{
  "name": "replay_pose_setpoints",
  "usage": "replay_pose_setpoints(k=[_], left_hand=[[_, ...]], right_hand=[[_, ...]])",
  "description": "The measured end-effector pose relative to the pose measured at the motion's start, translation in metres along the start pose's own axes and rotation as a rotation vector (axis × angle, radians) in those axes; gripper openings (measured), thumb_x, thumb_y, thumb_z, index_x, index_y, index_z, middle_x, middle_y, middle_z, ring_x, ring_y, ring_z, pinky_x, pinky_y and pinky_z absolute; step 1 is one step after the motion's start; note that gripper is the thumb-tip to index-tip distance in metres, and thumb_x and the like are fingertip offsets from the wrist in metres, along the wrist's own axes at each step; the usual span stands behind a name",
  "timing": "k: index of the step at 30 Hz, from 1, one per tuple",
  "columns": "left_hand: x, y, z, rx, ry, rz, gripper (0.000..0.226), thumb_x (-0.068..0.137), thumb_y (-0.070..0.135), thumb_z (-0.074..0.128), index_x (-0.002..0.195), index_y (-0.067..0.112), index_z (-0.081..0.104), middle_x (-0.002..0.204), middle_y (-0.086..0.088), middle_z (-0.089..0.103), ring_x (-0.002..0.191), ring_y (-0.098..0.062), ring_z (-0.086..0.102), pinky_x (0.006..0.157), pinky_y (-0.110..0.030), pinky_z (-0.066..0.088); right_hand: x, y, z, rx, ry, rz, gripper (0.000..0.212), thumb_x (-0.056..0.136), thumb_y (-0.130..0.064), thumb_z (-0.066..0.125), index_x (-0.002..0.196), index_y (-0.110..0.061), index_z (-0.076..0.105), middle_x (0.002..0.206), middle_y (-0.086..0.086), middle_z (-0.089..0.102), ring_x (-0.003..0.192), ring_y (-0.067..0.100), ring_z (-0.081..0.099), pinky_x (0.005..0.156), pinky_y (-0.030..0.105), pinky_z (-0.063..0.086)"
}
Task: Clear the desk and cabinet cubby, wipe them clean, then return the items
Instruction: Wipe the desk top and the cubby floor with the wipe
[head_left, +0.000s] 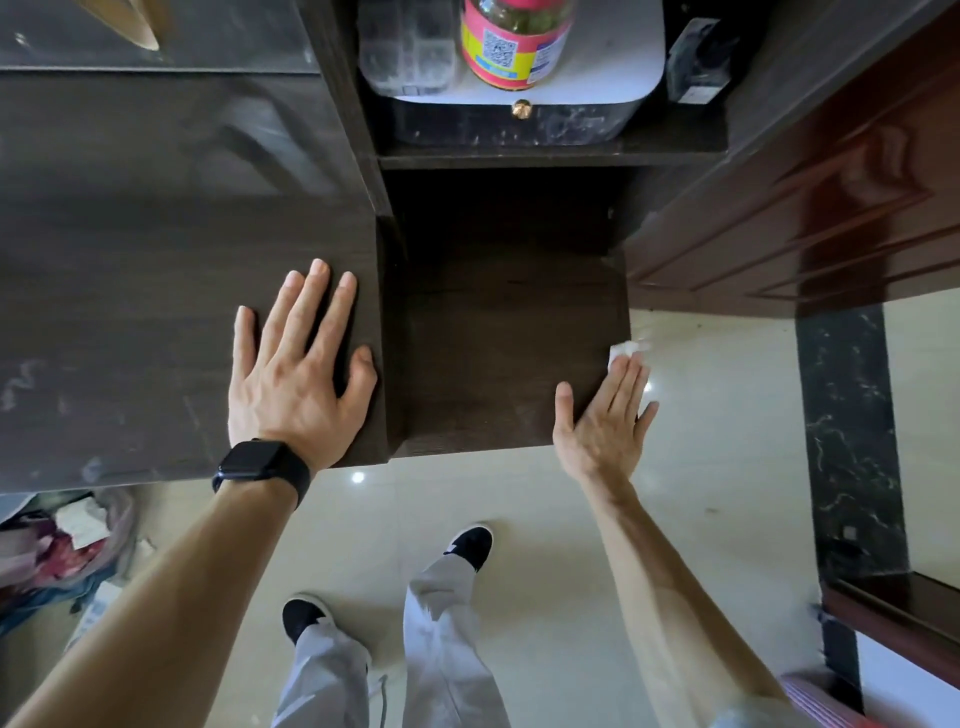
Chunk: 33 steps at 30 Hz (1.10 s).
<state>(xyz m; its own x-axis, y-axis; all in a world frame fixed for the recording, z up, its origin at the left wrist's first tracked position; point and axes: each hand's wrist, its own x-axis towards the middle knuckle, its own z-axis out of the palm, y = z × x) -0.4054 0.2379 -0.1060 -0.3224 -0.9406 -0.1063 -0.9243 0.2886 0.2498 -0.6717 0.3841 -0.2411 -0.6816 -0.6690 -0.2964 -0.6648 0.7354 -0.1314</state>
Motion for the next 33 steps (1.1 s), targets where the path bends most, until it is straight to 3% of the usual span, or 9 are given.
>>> replay_pose_setpoints(k=[6,11,18,20,23,27,29,31,33], left_hand=[[0.001,0.002,0.000,-0.004,-0.014,0.004,0.063,0.097,0.045,0.032,0.156,0.032,0.020,0.165,0.007,0.012,0.152,-0.013,0.005,0.123,-0.049,0.004],[0.002,0.004,0.000,-0.003,-0.004,0.008,0.062,0.097,0.045,0.032,0.156,0.031,0.020,0.165,0.007,0.012,0.152,-0.013,0.005,0.123,-0.049,0.004],[0.001,0.002,0.002,0.001,0.018,0.004,0.062,0.097,0.043,0.034,0.156,0.031,0.022,0.165,0.008,0.013,0.152,-0.013,0.007,0.123,-0.049,0.005],[0.002,0.002,0.001,0.002,0.011,0.003,0.061,0.097,0.043,0.034,0.156,0.032,0.022,0.165,0.007,0.013,0.152,-0.013,0.007,0.123,-0.049,0.005],[0.001,0.003,0.000,0.010,0.004,0.001,0.061,0.098,0.044,0.034,0.156,0.032,0.021,0.165,0.008,0.013,0.152,-0.013,0.007,0.123,-0.049,0.005],[0.000,0.002,0.000,0.010,-0.008,-0.005,0.061,0.097,0.044,0.033,0.156,0.033,0.019,0.165,0.009,0.011,0.152,-0.012,0.005,0.123,-0.049,0.005],[0.001,0.002,0.000,0.008,-0.010,-0.003,0.061,0.098,0.045,0.033,0.156,0.033,0.019,0.165,0.009,0.010,0.152,-0.012,0.004,0.123,-0.049,0.005],[0.001,0.001,0.000,-0.002,-0.003,0.004,0.062,0.097,0.044,0.034,0.156,0.033,0.020,0.165,0.009,0.011,0.152,-0.012,0.005,0.123,-0.049,0.004],[0.001,0.001,0.001,0.000,0.005,0.005,0.062,0.097,0.044,0.035,0.156,0.033,0.020,0.165,0.009,0.012,0.152,-0.012,0.005,0.124,-0.047,0.003]], right_hand=[[-0.028,0.012,-0.004,0.016,-0.101,0.077,0.084,0.095,-0.065,0.010,0.156,-0.010,-0.010,0.166,0.008,-0.011,0.154,0.021,-0.010,0.124,0.054,0.004],[0.050,-0.032,-0.025,0.119,-0.039,0.034,0.083,0.099,-0.061,0.019,0.157,-0.008,-0.007,0.167,0.008,-0.010,0.154,0.021,-0.009,0.122,0.054,0.000],[0.118,-0.083,-0.029,0.125,-0.017,0.109,0.090,0.095,-0.067,0.013,0.156,-0.003,-0.007,0.166,0.013,-0.013,0.153,0.024,-0.014,0.122,0.056,0.002],[0.100,-0.082,-0.027,0.044,-0.037,-0.010,0.088,0.096,-0.065,0.010,0.156,-0.005,-0.008,0.165,0.012,-0.014,0.153,0.024,-0.014,0.123,0.054,-0.001],[0.056,-0.086,-0.014,-0.103,-0.120,-0.328,0.084,0.096,-0.065,0.007,0.156,-0.009,-0.012,0.165,0.008,-0.019,0.152,0.022,-0.018,0.123,0.049,-0.006],[-0.026,-0.073,0.005,-0.093,-0.116,-0.525,0.083,0.099,-0.062,0.024,0.158,-0.006,0.006,0.167,0.010,-0.001,0.154,0.023,-0.003,0.124,0.051,0.008],[-0.053,-0.049,0.011,-0.126,-0.143,-0.578,0.081,0.100,-0.061,0.026,0.158,-0.008,0.007,0.167,0.008,0.001,0.154,0.021,-0.001,0.124,0.051,0.008],[-0.050,-0.018,0.012,-0.148,-0.132,-0.435,0.080,0.099,-0.060,0.024,0.159,-0.011,0.003,0.167,0.006,-0.003,0.154,0.021,-0.003,0.124,0.052,0.004],[-0.030,0.001,0.005,-0.104,-0.096,-0.116,0.080,0.098,-0.059,0.020,0.158,-0.010,0.000,0.167,0.009,-0.004,0.154,0.023,-0.004,0.122,0.058,0.006]])
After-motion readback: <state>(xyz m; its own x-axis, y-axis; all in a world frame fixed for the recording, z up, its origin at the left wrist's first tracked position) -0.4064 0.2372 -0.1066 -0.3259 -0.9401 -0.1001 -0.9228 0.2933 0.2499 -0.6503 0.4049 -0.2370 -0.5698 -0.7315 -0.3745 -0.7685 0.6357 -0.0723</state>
